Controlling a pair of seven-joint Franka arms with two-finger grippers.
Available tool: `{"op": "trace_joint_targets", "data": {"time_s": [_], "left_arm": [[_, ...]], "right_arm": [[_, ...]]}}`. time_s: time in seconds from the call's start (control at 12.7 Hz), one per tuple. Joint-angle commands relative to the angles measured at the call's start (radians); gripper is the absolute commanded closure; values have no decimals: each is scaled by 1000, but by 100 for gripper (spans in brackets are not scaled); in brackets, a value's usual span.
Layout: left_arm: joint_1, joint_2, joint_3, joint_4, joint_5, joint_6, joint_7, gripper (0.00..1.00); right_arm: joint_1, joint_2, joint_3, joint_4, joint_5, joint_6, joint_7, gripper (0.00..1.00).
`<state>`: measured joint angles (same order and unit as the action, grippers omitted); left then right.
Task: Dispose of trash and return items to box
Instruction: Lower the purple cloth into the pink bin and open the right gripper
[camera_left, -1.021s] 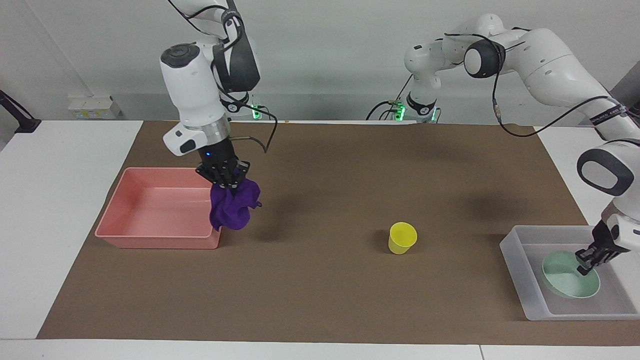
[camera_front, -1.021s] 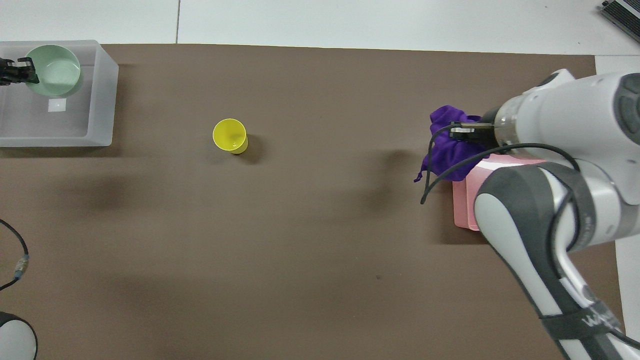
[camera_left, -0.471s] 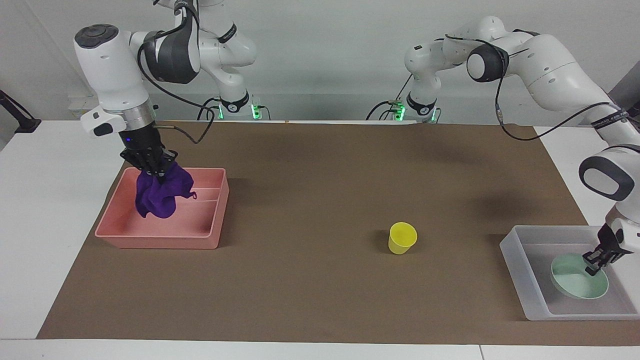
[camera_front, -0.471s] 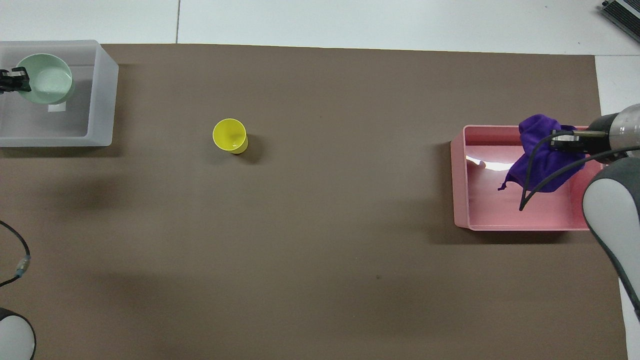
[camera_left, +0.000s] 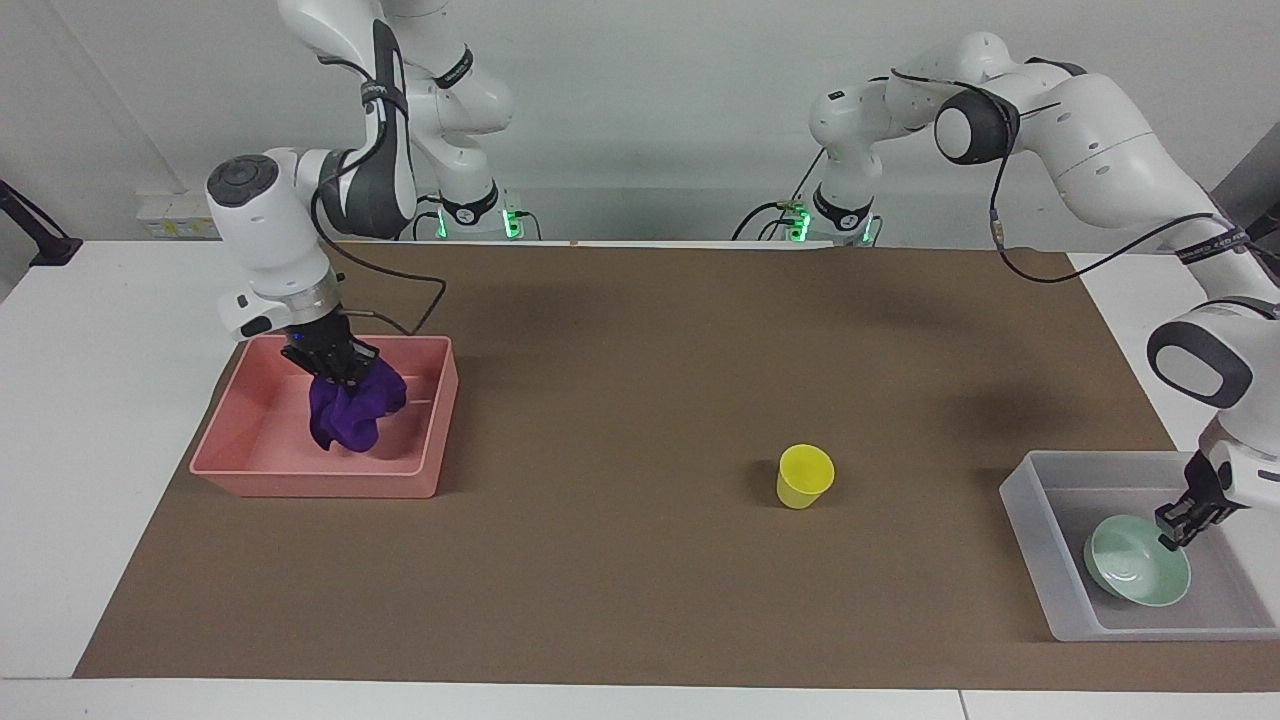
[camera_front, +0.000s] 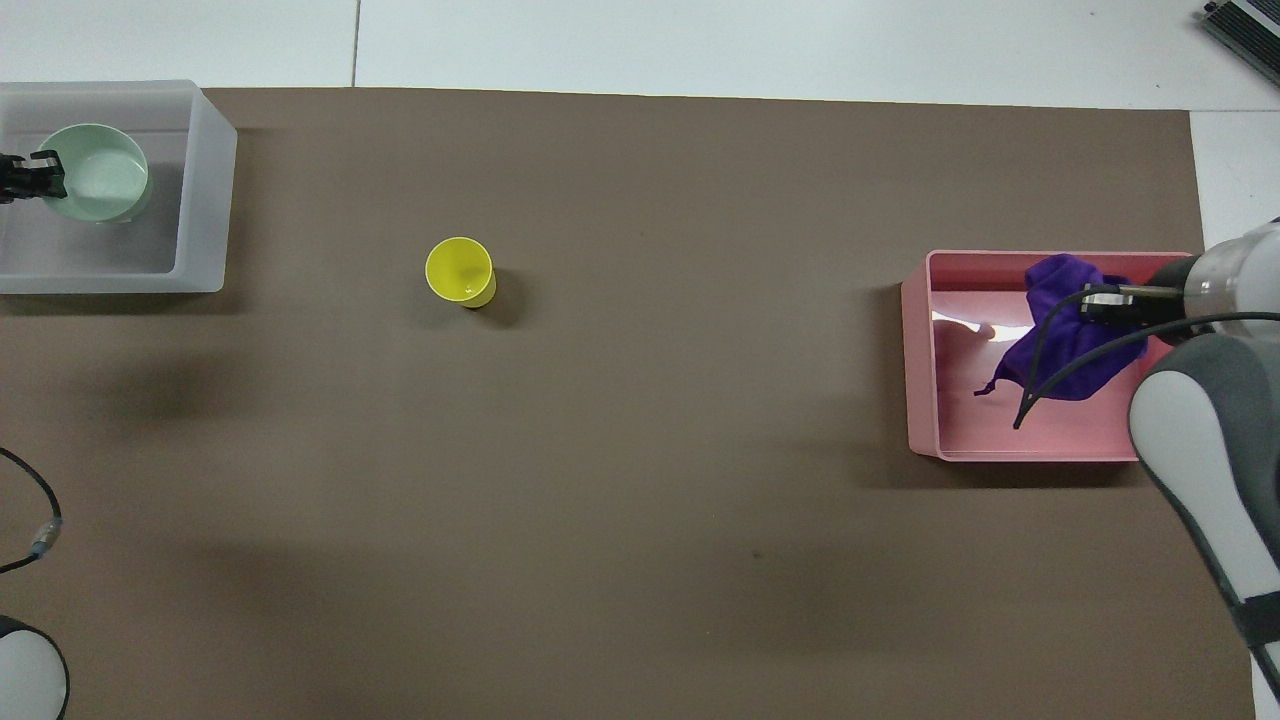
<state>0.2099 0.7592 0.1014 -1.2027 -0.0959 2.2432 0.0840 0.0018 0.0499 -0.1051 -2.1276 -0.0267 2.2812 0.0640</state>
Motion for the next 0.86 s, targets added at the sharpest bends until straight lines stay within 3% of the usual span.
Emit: {"op": "trace_joint_targets", "data": {"time_s": [0.0,0.16,0.24,0.31,0.39,0.63,0.79], "left_arm": [[-18,-56,6,-18,31,-37,57,33],[-49,-113,4,-20,48,-103,91,30],[-79,-153,4,-26,47,-147,108,21],[-114,-190,3,-37,45,-187,108,14],[-150,-228,3,-64,45,-218,106,13],[-263,-337,4,-208,45,-223,96,9],[-338,-359,4,-265,44,-218,70,10]], "right_arm": [[-40,20,13,-57,-15,86,-9,100],[-56,37,13,-57,-15,132,-3,100],[-56,42,15,-58,-15,136,0,100],[-60,50,15,-58,-15,136,-1,57],[-54,50,15,-51,-15,127,2,1],[-42,22,28,-5,-15,53,16,0],[-42,7,80,35,-13,-17,95,0]]}}
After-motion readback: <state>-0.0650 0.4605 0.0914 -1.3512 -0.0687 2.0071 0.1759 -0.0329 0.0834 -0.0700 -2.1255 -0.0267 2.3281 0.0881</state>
